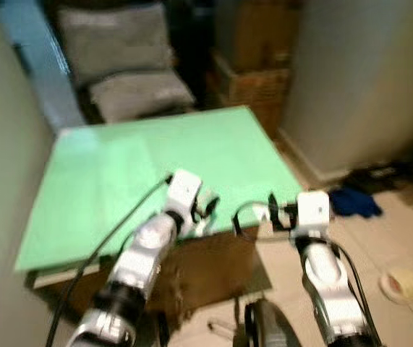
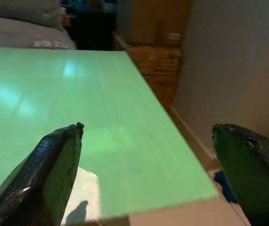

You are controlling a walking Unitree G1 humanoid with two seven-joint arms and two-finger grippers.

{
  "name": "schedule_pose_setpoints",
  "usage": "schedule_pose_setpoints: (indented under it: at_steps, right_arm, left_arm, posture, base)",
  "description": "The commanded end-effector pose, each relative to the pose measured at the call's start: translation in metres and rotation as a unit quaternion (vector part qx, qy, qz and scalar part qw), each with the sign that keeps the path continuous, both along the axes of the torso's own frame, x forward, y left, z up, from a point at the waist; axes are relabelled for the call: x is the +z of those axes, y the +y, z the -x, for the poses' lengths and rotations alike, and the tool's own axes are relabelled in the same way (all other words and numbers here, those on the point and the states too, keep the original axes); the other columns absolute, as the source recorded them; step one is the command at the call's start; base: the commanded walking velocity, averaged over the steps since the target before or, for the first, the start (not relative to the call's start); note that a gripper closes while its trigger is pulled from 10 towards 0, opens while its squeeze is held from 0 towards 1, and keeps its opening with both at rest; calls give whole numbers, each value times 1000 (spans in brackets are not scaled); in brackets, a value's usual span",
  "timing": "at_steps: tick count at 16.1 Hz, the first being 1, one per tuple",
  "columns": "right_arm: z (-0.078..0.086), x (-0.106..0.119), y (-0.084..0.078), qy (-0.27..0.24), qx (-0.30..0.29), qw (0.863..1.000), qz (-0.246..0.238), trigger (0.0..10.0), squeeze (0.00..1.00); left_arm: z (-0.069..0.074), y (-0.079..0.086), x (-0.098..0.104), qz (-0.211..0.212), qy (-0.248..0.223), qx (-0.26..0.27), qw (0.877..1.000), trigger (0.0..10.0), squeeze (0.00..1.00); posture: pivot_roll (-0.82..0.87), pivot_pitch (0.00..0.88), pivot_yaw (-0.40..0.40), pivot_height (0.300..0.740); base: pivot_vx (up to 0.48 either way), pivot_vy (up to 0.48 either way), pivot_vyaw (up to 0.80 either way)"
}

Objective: Hang keys on a hook

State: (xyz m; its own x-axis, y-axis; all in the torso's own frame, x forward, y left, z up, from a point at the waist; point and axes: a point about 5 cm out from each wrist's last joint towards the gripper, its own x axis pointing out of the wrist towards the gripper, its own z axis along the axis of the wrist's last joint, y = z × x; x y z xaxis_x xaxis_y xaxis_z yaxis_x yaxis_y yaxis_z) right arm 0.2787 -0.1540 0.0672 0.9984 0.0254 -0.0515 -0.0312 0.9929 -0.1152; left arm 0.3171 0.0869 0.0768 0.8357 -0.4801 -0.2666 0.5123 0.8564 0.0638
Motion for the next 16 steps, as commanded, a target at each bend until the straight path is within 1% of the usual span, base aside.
schedule_pose_setpoints:
  at_steps: [1,2,3,6,8,10,11,12,13,14,16]
  right_arm:
    - [-2,8,3,-16,9,1000,-2,10000,0]
    - [-1,9,3,-17,10,1000,-1,10000,0]
    - [-1,9,2,-17,10,1000,0,10000,0]
    - [0,8,1,-14,12,1000,2,10000,0]
    - [0,7,2,-12,14,1000,3,10000,0]
    - [1,7,2,-10,16,1000,1,10000,0]
    - [1,7,2,-9,16,1000,0,10000,0]
    - [2,6,2,-8,16,1000,-1,10000,0]
    - [3,5,1,-6,16,1000,-1,10000,0]
    - [4,3,1,-3,16,1000,-1,10000,0]
    - [4,2,1,-1,18,1000,0,10000,0]
  left_arm:
    - [-4,6,-3,-18,12,25,999,10000,0]
    - [-6,10,-3,-13,17,44,999,10000,0]
    - [-6,12,-1,-7,17,51,999,10000,0]
    - [-10,19,9,4,-4,80,997,10000,0]
    - [-9,18,8,14,14,79,997,10000,0]
    - [-3,16,1,7,56,77,995,10000,0]
    - [-2,15,0,7,62,75,995,10000,0]
    - [2,14,4,15,65,70,995,10000,0]
    - [6,16,5,9,64,61,996,10000,0]
    - [11,19,4,1,74,57,996,10000,0]
    - [14,18,1,0,84,53,995,10000,0]
  posture:
    - [-102,0,43,632]
    - [-109,0,41,632]
    - [-109,0,41,632]
    - [-108,0,39,632]
    - [-105,0,36,632]
    - [-102,0,36,632]
    - [-102,0,36,632]
    - [-102,0,36,632]
    - [-96,0,37,632]
    - [-92,0,34,632]
    - [-88,0,33,632]
  base:
    - [0,0,0]
    - [0,0,0]
    - [0,0,0]
    - [0,0,0]
    - [0,0,0]
    - [0,0,0]
    - [0,0,0]
    - [0,0,0]
    - [0,0,0]
    - [0,0,0]
    - [0,0,0]
